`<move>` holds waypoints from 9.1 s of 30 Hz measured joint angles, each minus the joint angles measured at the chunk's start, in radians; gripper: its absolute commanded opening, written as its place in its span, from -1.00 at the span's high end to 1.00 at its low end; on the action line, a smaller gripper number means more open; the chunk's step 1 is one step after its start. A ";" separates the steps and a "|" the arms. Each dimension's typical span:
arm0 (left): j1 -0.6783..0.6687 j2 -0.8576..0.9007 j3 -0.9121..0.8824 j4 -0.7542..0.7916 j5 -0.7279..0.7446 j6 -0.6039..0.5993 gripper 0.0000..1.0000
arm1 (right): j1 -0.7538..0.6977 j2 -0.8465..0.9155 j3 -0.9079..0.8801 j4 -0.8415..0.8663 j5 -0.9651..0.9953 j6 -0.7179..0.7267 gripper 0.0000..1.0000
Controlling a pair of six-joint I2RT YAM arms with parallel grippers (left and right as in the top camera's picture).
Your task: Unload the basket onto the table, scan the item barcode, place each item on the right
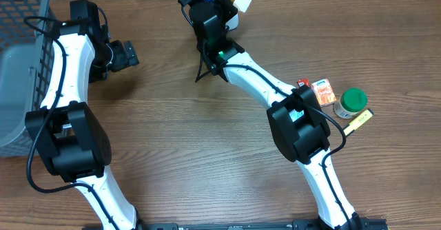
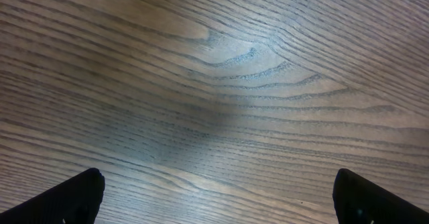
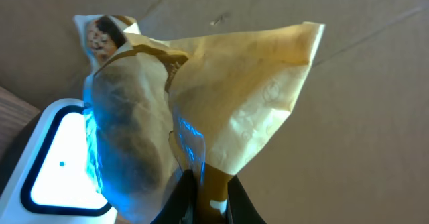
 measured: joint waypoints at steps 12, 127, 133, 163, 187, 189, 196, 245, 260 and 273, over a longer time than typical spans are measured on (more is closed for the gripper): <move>0.000 0.000 0.000 0.000 0.000 0.000 -1.00 | 0.008 -0.015 0.002 -0.110 -0.035 0.103 0.93; 0.000 0.000 0.000 0.000 0.000 0.000 -0.99 | -0.431 -0.487 -0.365 -1.383 -0.812 0.750 -1.00; 0.000 0.000 0.000 0.000 0.000 0.000 -1.00 | -0.431 -0.488 -0.365 -1.383 -0.812 0.750 -1.00; 0.000 0.000 0.000 0.000 0.000 0.000 -1.00 | -0.431 -0.487 -0.365 -1.360 -0.864 0.749 -1.00; 0.000 0.000 0.000 0.000 0.000 0.000 -1.00 | -0.503 -1.192 -0.306 -1.420 -1.140 0.755 -1.00; 0.000 0.000 0.000 0.000 0.000 0.000 -1.00 | -0.503 -1.276 -0.303 -1.421 -1.132 0.771 -1.00; 0.000 0.000 0.000 0.000 0.000 0.000 -0.99 | -0.503 -1.494 -0.303 -1.424 -1.080 0.813 -1.00; 0.000 0.000 0.000 0.000 0.000 0.000 -1.00 | -0.503 -1.614 -0.303 -1.456 -1.023 0.855 -1.00; 0.000 0.000 0.000 0.000 0.000 0.000 -1.00 | -0.503 -1.614 -0.303 -1.456 -1.023 0.855 -1.00; 0.000 0.000 0.000 0.000 0.000 0.000 -0.99 | -0.503 -1.614 -0.303 -1.455 -1.023 0.855 -1.00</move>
